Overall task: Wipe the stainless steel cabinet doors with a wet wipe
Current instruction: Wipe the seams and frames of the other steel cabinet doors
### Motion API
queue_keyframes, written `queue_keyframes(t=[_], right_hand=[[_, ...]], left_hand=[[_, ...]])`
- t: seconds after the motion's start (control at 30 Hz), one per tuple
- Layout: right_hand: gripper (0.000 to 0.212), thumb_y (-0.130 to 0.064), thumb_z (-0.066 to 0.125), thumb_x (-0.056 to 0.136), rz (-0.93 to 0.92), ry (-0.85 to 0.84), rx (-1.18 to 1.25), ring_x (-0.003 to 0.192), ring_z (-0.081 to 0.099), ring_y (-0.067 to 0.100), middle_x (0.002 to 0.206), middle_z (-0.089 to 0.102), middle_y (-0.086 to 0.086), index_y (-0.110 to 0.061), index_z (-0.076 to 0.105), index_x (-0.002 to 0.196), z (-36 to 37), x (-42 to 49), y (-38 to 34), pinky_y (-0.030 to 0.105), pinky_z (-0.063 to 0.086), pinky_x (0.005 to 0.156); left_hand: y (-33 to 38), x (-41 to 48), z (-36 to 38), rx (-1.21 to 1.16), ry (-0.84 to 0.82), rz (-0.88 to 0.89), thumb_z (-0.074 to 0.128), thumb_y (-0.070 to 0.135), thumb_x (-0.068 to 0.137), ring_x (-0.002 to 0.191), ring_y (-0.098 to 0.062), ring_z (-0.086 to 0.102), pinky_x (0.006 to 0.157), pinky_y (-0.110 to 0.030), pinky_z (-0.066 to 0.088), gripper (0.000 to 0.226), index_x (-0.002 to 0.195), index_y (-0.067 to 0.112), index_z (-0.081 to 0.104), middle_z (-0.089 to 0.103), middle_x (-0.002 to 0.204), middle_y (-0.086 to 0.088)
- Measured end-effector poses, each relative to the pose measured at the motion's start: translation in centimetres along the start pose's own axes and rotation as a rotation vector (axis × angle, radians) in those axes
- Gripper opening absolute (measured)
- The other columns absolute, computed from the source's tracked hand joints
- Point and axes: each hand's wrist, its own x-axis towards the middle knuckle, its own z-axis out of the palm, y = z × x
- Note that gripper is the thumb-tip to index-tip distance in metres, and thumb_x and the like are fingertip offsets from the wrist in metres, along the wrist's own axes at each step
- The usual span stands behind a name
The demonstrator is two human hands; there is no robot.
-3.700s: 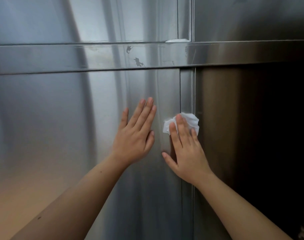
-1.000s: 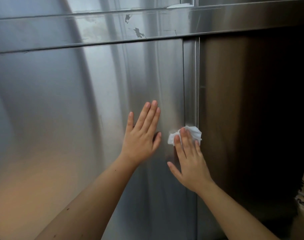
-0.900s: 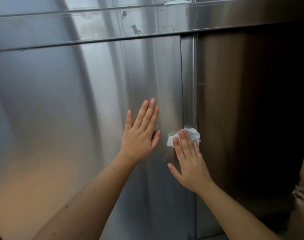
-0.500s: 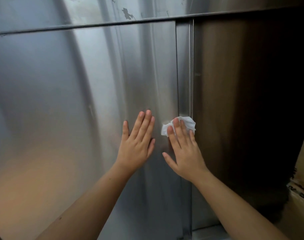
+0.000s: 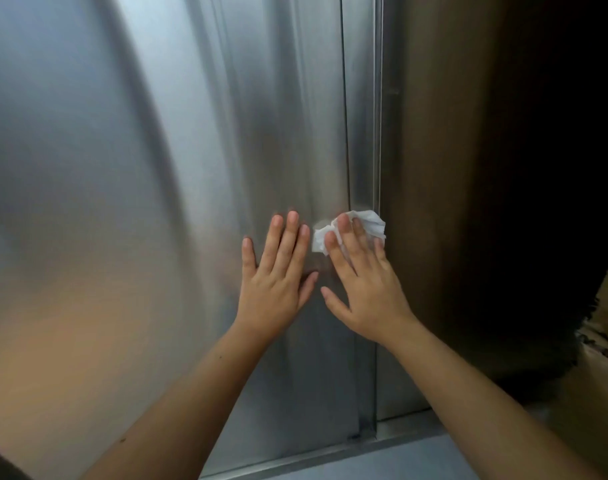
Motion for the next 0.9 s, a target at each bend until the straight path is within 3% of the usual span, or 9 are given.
queue_keyframes(t=[0.1,0.33,0.47,0.67,0.9], right_hand=[[0.082,-0.044,0.04,0.09,0.011,0.009,0.009,0.146,-0.004,0.024,0.157,-0.019,0.0,-0.02,-0.01,0.15,0.8,-0.4,0.1,0.039,-0.002,0.118],[0.085,-0.04,0.045,0.086,0.03,-0.003,0.014,0.146,0.001,0.024,0.159,-0.011,0.004,-0.016,-0.004,0.151,4.0,-6.4,-0.8,0.038,0.005,0.117],[0.085,-0.04,0.045,0.085,0.045,-0.031,0.019,0.146,0.001,0.025,0.158,-0.011,0.005,-0.015,-0.003,0.151,4.5,-7.2,-0.9,0.037,0.001,0.117],[0.083,-0.043,0.04,0.088,0.03,-0.056,0.018,0.146,-0.001,0.026,0.157,-0.017,0.003,-0.017,-0.007,0.151,3.3,-5.7,-0.8,0.046,0.005,0.115],[0.084,-0.043,0.041,0.088,0.054,-0.024,0.053,0.146,-0.006,0.024,0.157,-0.019,0.002,-0.017,-0.01,0.15,5.0,-6.7,-0.9,0.043,0.004,0.116]], left_hand=[[0.3,-0.7,0.3,0.008,-0.004,0.001,0.027,0.042,0.101,0.146,-0.023,-0.001,0.114,-0.05,-0.005,0.065,0.152,0.009,0.006,-0.009,0.159,-0.007],[0.9,-1.8,0.6,0.007,-0.022,0.007,0.033,0.043,0.099,0.146,-0.022,0.0,0.114,-0.049,-0.005,0.068,0.152,0.008,0.009,-0.007,0.159,-0.006],[1.4,-3.9,0.7,-0.005,-0.063,0.055,0.035,0.041,0.098,0.146,-0.021,0.0,0.114,-0.048,-0.004,0.068,0.152,0.008,0.01,-0.006,0.159,-0.006],[2.3,-6.1,0.8,-0.043,-0.089,0.063,0.035,0.036,0.097,0.146,-0.021,0.002,0.114,-0.049,-0.003,0.067,0.152,0.009,0.007,-0.005,0.159,-0.006],[2.9,-6.4,1.2,-0.054,-0.081,0.021,0.033,0.04,0.098,0.146,-0.02,-0.001,0.114,-0.048,-0.006,0.068,0.152,0.01,0.004,-0.008,0.159,-0.005]])
